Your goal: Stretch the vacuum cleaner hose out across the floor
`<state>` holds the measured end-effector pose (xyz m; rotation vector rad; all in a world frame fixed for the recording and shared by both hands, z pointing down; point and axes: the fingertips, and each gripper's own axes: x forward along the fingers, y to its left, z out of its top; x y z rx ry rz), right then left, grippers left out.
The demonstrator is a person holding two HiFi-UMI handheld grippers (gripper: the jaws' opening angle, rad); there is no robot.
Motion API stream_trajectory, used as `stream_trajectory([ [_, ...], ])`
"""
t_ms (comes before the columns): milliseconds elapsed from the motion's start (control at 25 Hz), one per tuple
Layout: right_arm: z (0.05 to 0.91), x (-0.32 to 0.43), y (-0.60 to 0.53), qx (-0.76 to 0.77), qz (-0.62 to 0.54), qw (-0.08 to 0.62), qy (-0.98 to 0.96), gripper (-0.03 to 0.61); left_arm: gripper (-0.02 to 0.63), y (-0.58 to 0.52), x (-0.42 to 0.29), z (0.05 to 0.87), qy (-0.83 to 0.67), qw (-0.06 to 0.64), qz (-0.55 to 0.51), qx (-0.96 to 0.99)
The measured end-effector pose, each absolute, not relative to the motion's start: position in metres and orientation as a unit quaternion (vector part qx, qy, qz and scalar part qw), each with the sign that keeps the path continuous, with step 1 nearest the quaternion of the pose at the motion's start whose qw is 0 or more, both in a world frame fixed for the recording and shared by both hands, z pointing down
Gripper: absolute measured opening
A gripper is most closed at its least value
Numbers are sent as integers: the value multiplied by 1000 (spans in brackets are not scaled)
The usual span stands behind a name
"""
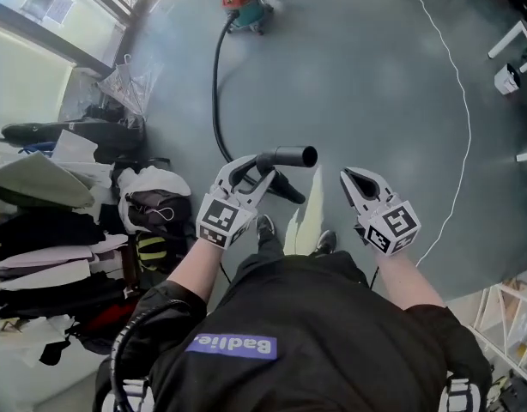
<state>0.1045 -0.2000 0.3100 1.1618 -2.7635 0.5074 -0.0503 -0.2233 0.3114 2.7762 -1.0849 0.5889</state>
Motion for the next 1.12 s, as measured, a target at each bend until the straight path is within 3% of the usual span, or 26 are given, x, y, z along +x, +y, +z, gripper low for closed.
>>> stream_trajectory([
  [360, 289, 104, -80, 424, 141, 31, -894, 3, 158, -119, -37, 311, -289, 8, 205, 935],
  [840, 287, -9, 70, 516, 141, 56, -843, 3, 158, 20, -143, 322, -220, 14, 171, 960],
  [1120, 267, -6, 113, 515, 134, 67, -844, 3, 158, 69, -164, 318, -247, 34, 164, 954],
])
